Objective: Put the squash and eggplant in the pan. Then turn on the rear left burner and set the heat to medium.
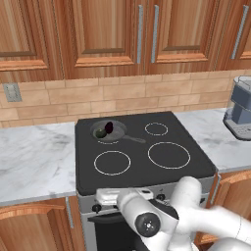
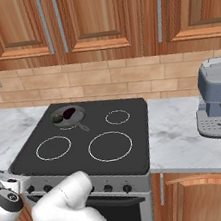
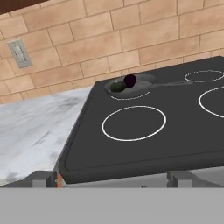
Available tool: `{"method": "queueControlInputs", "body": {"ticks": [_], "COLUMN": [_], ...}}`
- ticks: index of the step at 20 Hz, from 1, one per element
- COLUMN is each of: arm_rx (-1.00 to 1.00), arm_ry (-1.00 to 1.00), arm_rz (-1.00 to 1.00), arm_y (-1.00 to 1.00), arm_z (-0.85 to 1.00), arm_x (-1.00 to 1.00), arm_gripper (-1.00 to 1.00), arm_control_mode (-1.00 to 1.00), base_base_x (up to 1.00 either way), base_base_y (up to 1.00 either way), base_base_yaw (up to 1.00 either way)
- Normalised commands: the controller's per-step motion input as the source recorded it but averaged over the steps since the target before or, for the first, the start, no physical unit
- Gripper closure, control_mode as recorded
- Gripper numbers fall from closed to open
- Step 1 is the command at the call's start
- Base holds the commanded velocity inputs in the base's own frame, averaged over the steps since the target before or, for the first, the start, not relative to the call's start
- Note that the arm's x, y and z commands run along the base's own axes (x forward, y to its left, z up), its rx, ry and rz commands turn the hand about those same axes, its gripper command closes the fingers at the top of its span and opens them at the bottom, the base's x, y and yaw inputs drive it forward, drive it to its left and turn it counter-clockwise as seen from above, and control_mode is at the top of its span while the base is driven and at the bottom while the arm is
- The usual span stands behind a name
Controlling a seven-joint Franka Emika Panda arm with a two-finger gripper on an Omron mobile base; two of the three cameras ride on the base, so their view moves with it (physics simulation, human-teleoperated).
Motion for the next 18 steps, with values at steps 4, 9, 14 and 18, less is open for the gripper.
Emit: {"method": "queueControlInputs", "body": {"ticks": [4, 9, 14, 18], "arm_rx": [0.06, 0.04, 0.0, 0.0], "arm_ry": [-0.01, 0.0, 0.0, 0.0], "arm_rz": [-0.04, -0.04, 0.0, 0.0], "arm_y": [-0.11, -0.2, -0.36, -0.37], "arm_z": [-0.36, -0.38, -0.22, -0.04], "arm_x": [-0.15, -0.01, 0.0, 0.0], "arm_gripper": [-1.0, -1.0, -1.0, -1.0], "arm_control_mode": [-1.0, -1.0, -1.0, -1.0], "base_base_x": [0.0, 0.0, 0.0, 0.0], "base_base_y": [0.0, 0.0, 0.0, 0.0], "base_base_yaw": [0.0, 0.0, 0.0, 0.0]}}
